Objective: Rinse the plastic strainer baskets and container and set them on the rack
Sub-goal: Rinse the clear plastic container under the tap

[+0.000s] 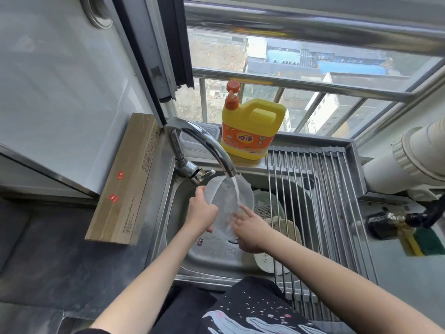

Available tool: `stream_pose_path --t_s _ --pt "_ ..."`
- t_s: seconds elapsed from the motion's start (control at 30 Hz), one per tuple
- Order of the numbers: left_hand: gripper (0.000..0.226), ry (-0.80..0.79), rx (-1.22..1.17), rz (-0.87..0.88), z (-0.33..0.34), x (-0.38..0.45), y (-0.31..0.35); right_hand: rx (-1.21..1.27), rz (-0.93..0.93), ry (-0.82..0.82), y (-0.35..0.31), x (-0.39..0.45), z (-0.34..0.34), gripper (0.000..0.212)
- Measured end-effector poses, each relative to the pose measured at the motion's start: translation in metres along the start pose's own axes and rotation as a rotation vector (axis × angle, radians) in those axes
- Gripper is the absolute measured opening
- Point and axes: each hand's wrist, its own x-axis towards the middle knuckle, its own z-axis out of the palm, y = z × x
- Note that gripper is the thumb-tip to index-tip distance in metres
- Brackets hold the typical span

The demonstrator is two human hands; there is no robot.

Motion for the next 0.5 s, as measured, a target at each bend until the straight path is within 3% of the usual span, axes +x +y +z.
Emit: stream_pose_path --t_s 0.07,0.17,0.3,0.5 --pt "0.060 -0.035 -0.005 -0.026 -0.002 0.002 0.000 0.051 0.016 0.017 0.015 -0.004 -0.001 0.062" --pt "0.055 -0.103 -0.072 -0.105 -0.008 0.005 0.001 -0.067 0.079 0.099 0.033 -0.007 -0.002 0.060" --pt "0.056 -0.231 -0.152 -0.153 -0.018 0.019 -0.001 -0.104 -0.112 0.124 0.029 -0.009 -0.001 0.038" --pt "0.077 -0.226 -0.291 -0.174 -0.006 0.005 -0.016 -0.087 -0.140 0.098 0.024 -0.011 0.000 0.025"
